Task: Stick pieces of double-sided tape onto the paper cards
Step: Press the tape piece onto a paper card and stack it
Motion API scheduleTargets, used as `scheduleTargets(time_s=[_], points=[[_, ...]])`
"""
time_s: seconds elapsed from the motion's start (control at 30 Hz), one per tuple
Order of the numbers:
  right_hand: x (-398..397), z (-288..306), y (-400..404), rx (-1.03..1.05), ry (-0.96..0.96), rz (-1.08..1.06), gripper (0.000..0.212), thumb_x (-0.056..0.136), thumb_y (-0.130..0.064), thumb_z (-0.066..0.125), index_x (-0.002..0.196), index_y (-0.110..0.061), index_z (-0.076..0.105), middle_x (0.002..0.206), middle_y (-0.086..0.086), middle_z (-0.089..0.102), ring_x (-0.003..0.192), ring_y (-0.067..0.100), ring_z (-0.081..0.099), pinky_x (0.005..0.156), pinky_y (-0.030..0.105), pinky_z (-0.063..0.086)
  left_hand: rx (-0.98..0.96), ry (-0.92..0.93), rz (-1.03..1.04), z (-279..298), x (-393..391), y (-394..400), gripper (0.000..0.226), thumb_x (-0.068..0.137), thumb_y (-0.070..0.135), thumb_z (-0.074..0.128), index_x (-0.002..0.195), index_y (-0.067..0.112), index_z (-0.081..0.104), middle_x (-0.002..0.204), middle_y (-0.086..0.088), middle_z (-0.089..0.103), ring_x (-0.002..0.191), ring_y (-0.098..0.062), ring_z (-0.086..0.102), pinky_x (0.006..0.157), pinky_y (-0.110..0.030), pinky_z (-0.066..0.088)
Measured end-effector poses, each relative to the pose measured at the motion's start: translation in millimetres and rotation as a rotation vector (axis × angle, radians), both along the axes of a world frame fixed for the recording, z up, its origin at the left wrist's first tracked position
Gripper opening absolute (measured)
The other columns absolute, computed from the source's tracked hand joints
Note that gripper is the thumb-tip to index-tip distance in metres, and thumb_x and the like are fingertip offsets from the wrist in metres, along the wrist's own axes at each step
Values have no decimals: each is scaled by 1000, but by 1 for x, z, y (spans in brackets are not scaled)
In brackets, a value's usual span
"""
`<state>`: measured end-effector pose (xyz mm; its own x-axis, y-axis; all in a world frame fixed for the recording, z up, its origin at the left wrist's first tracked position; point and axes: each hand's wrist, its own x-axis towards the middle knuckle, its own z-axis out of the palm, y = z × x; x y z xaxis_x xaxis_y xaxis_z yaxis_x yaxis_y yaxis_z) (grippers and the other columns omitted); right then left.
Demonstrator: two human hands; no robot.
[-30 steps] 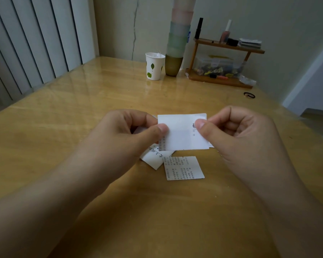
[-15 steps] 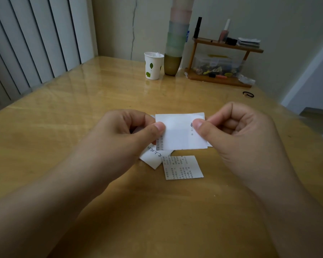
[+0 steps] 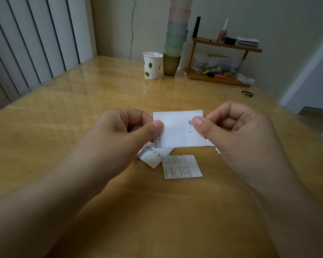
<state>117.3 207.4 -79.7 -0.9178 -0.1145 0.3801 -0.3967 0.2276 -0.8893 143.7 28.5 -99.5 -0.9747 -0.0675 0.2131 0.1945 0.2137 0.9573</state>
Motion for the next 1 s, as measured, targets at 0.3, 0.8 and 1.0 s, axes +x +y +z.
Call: scheduleTargets(time_s=[0.3, 0.8, 1.0], points=[[-5, 1, 9, 372, 311, 43, 30, 77, -18, 76, 94, -42, 66, 107, -19, 47, 99, -5, 49, 84, 8, 38, 109, -109, -13, 7, -1, -1, 36, 82, 26, 66, 49, 17, 59, 46, 3, 40, 45, -11, 32, 42, -17, 28], [-1, 3, 3, -76, -151, 154, 10, 81, -16, 66, 70, -16, 67, 60, 0, 69, 51, 2, 56, 54, 12, 47, 189, 65, -66, 8, 1, -2, 24, 64, 40, 67, 58, 16, 65, 49, 7, 45, 47, -13, 28, 46, -21, 26], [3, 2, -2, -83, -169, 224, 6, 78, -21, 67, 80, -16, 70, 77, 0, 74, 62, 1, 62, 60, 13, 48, 152, 83, -7, 5, 1, 0, 17, 66, 34, 69, 57, 20, 67, 51, 2, 48, 46, -6, 38, 44, -16, 30]])
